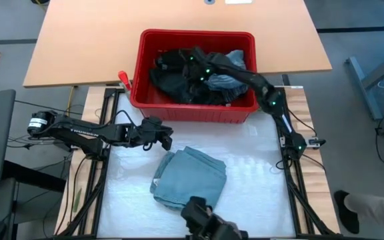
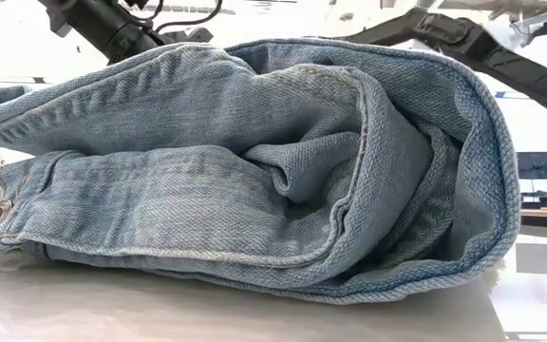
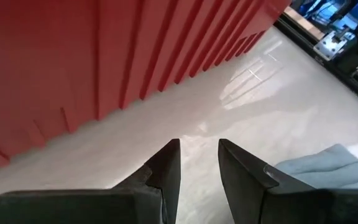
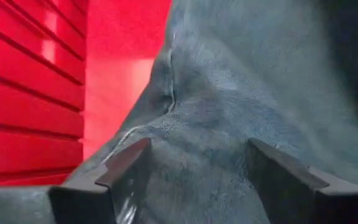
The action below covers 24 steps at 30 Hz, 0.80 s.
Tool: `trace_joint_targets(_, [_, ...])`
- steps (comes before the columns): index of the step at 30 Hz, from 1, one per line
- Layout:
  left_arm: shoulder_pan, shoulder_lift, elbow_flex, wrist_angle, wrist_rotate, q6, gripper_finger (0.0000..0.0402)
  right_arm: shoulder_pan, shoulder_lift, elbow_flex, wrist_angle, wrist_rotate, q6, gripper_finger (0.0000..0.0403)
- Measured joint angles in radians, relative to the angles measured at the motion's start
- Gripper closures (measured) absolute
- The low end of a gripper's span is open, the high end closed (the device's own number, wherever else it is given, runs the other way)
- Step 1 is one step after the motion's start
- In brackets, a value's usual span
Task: Fold Laundry from Bin
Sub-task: Remove the dark blue pants from the red laundry bin
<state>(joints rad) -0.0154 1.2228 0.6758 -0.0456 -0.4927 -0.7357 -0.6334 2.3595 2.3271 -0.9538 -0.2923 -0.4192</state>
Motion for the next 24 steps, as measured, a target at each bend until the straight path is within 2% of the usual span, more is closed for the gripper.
trace_joint_targets(3, [-0.012, 0.008, 0.0, -0.005, 0.016, -0.028, 0.0307, 0.007, 0.043, 0.0, 0.004, 0.011, 0.002, 0.0106])
trace_joint_targets(6, [-0.021, 0.02, 0.001, -0.002, 0.026, -0.036, 0.0307, 0.013, 0.073, 0.0, 0.023, 0.089, 0.01, 0.0107])
trace_joint_targets(8, [-0.028, 0.023, 0.001, -0.019, 0.028, -0.036, 0.0307, 0.02, 0.087, 0.0, 0.032, 0.143, 0.025, 0.0122])
trace_joint_targets(11, [-0.031, 0.036, 0.002, -0.005, 0.027, -0.043, 0.0307, 0.03, 0.098, 0.001, 0.036, 0.194, 0.03, 0.0183])
trace_joint_targets(13, [-0.034, 0.043, 0.0, -0.01, 0.035, -0.047, 0.0307, 0.034, 0.097, 0.004, 0.034, 0.236, 0.034, 0.0256])
trace_joint_targets(15, [-0.036, 0.054, 0.001, 0.003, 0.037, -0.047, 0.0307, 0.034, 0.09, 0.016, 0.015, 0.241, 0.034, 0.0346])
trace_joint_targets(16, [-0.039, 0.056, 0.001, -0.006, 0.043, -0.047, 0.0307, 0.034, 0.082, 0.023, 0.007, 0.234, 0.033, 0.0372])
trace_joint_targets(24, [-0.064, 0.056, 0.0, -0.012, 0.043, -0.034, 0.0307, 0.033, -0.129, 0.026, 0.019, 0.219, 0.046, 0.0383])
